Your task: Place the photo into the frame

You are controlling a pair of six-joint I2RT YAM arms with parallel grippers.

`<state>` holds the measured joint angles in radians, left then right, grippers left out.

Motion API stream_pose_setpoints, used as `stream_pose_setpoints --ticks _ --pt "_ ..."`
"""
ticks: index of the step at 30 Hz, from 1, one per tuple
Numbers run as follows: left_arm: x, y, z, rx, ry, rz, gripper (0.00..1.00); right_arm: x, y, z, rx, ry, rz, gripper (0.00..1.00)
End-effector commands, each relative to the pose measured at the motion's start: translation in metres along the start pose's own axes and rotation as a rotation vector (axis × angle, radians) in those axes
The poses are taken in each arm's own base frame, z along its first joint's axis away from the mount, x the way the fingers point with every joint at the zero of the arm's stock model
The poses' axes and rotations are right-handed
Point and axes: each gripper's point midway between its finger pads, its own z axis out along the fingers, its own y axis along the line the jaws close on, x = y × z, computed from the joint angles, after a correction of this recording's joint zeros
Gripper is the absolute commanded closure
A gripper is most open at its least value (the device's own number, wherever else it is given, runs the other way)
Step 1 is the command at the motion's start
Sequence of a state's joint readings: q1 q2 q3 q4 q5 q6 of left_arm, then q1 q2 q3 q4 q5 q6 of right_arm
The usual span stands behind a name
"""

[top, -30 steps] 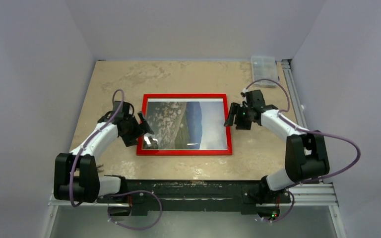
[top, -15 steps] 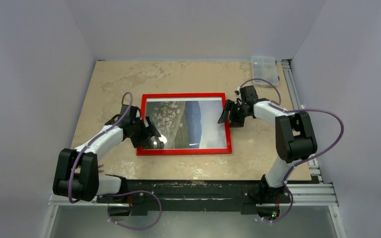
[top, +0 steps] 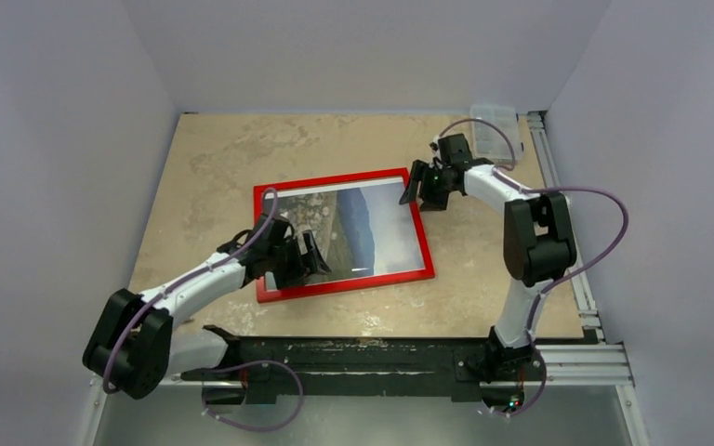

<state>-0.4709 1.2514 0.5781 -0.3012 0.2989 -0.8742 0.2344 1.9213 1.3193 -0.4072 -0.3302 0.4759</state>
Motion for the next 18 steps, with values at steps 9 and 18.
stream_pose_setpoints --ticks 9,18 --pt "-0.044 0.061 -0.078 -0.385 -0.221 0.010 0.11 0.060 -0.007 -0.090 0.053 -0.041 -0.078 0.37" --pt "-0.052 0.091 -0.064 -0.388 -0.109 -0.119 0.11 0.136 0.011 -0.093 -0.074 0.070 -0.004 0.38"
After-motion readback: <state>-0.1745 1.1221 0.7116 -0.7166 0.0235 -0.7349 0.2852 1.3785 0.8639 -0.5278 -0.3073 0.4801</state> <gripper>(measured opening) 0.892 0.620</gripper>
